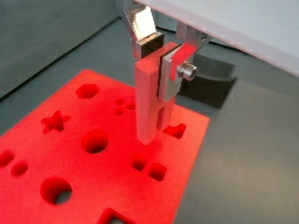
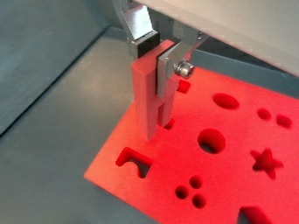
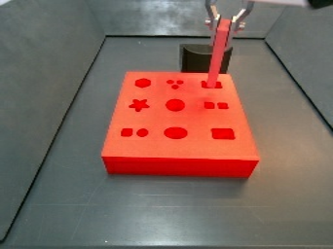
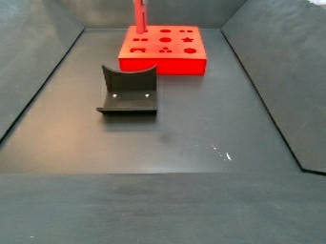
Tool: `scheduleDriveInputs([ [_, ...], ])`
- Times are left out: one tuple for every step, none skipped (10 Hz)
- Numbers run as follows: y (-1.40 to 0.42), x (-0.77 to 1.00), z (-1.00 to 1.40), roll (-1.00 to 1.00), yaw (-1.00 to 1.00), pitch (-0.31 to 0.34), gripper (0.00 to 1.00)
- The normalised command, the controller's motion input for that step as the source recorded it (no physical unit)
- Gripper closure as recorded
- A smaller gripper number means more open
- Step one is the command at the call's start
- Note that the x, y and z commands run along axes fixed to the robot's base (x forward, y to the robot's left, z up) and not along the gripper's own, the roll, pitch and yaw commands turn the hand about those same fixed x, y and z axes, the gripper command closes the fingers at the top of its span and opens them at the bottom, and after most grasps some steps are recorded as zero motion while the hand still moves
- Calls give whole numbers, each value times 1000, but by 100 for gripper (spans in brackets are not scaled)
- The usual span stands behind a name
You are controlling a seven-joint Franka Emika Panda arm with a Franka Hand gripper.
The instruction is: Insert the double-square object.
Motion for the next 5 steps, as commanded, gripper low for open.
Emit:
scheduleDriveInputs([
  [-17, 14, -37, -123, -991, 64, 100],
  [-43, 6, 0, -130, -989, 16, 100],
  [-43, 6, 0, -131, -986, 19, 100],
  [-51, 6, 0, -134, -977, 23, 100],
  [-49, 6, 0, -133, -980, 17, 100],
])
